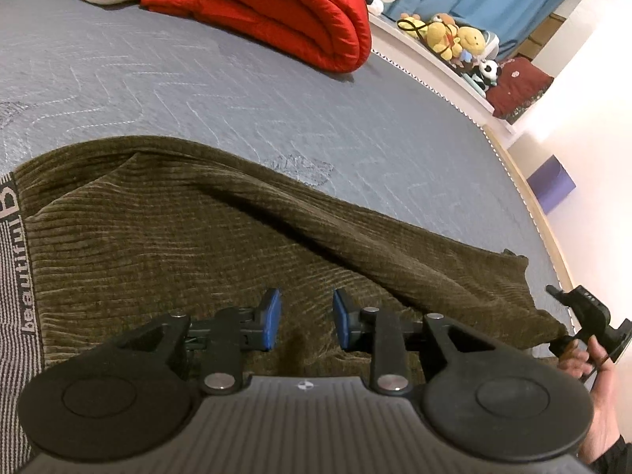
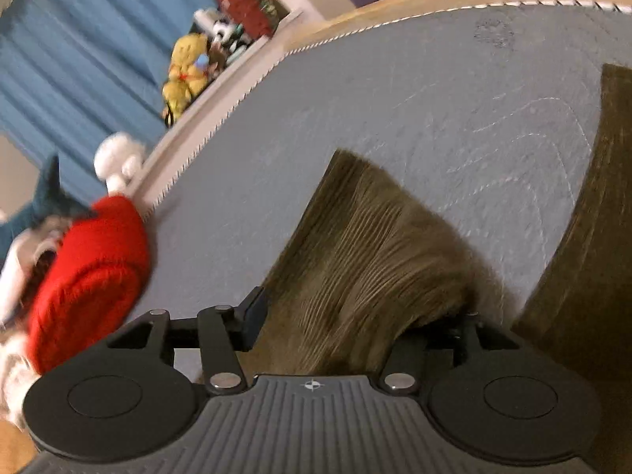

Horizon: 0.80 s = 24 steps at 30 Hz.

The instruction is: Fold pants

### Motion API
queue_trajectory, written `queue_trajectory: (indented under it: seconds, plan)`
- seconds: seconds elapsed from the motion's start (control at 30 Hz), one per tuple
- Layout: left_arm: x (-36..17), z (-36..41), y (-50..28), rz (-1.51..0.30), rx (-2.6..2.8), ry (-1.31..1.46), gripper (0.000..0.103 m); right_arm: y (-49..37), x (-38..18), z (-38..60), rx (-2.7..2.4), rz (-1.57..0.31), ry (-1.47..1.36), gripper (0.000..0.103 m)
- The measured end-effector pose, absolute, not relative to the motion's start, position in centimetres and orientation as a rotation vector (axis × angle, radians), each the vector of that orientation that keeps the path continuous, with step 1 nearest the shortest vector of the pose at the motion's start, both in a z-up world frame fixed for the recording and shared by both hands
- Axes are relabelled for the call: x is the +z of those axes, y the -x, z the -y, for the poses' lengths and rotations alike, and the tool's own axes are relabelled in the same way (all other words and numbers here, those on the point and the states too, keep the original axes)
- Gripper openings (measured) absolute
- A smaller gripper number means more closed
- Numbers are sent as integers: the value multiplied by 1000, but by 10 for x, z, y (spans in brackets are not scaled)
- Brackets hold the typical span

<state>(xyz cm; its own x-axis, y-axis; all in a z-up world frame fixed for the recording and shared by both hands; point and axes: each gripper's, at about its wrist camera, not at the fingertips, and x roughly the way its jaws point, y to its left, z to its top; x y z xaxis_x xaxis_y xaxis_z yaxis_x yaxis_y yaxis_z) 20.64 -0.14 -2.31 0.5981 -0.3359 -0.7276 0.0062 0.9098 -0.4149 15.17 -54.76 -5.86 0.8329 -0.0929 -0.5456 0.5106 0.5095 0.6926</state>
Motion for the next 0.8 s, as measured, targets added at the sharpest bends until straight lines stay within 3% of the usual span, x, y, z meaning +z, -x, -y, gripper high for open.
queue_trajectory:
  seconds: [0.27, 0.4, 0.5, 0.57, 0.8]
  plan:
    - [-22, -2, -204, -909, -202, 397, 33, -127, -81, 604, -309, -266, -1348, 46]
    - [-21, -3, -205, -906, -199, 400, 33, -122, -4, 569, -157, -72, -912, 45]
    - [-21, -2, -203, -906, -202, 399, 33, -105, 14, 545, -347, 44, -735, 46]
    - [-22, 0, -203, -907, -207, 394, 33, -107, 2, 561, -556, -83, -826, 65]
    - [-23, 0, -205, -913, -206, 394, 36, -108, -72, 605, -698, -330, -1158, 66]
